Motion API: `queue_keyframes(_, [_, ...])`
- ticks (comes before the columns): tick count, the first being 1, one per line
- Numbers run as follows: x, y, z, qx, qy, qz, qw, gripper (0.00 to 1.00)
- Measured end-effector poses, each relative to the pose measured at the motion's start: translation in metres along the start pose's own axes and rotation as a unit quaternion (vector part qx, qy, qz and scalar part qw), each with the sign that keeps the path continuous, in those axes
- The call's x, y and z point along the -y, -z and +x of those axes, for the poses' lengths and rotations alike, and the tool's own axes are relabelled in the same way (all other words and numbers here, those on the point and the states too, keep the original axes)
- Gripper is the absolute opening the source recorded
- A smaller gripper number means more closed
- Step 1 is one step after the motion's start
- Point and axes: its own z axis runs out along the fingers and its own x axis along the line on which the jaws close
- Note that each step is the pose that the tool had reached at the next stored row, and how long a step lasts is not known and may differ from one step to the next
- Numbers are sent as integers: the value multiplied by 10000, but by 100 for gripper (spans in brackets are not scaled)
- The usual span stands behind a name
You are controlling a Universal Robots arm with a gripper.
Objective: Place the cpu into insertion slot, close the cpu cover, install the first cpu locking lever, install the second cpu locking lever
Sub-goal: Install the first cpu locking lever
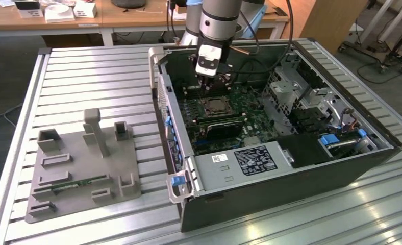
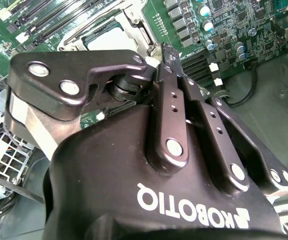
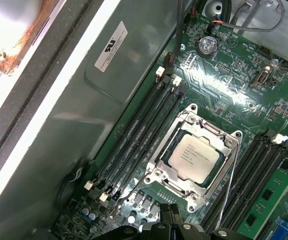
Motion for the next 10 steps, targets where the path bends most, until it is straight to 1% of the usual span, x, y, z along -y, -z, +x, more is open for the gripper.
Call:
queue_keyframes(8, [2,0,1,0,1,0,10000,11])
queue_keyframes(9, [5,0,3,-1,18,1,10000,11])
queue_keyframes(10, [5,0,3,-2,85,3,10000,11])
